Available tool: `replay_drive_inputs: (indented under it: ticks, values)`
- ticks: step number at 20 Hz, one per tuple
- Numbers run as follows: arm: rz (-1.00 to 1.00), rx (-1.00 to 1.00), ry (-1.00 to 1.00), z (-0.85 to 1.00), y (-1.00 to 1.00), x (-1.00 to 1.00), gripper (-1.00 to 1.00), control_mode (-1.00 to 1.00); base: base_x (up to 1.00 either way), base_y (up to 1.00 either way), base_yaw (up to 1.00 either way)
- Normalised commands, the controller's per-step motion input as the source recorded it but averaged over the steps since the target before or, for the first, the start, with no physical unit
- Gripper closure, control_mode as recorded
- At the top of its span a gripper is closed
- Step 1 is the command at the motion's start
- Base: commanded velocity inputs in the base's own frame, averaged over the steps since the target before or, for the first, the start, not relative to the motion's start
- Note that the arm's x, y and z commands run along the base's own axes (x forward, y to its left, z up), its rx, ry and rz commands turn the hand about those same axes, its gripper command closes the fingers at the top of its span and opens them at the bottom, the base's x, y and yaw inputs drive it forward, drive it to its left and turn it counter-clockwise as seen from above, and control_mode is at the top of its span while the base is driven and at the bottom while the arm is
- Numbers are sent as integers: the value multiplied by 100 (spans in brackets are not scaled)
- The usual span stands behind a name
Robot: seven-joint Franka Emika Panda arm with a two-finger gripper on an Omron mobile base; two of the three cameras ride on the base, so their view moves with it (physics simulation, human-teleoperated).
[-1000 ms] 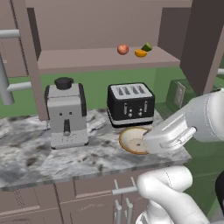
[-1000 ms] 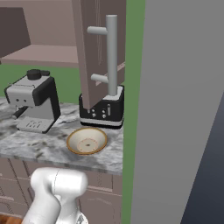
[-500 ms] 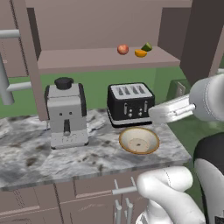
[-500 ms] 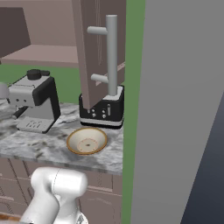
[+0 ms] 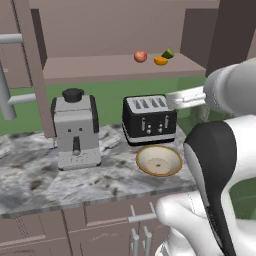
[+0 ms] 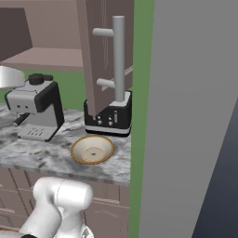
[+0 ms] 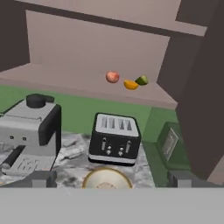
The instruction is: Open the cabinet. Pick the peach and orange from the cabinet and place them into the bowl. Then close the cabinet.
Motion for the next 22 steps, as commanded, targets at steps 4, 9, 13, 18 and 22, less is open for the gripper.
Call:
replay_drive_inputs:
  ticks: [4, 9, 13, 18, 22]
  values:
    - [-14, -4, -15, 5, -12, 64, -100, -100, 0, 0, 0]
    - [-9, -1, -2, 4, -3, 88, -100, -100, 0, 0, 0]
    - [-3, 1, 4, 12, -2, 76, -100, -100, 0, 0, 0]
    - [0, 0, 10, 9, -4, 62, -100, -100, 0, 0, 0]
    - [0, 0, 4, 0, -12, 32, -100, -100, 0, 0, 0]
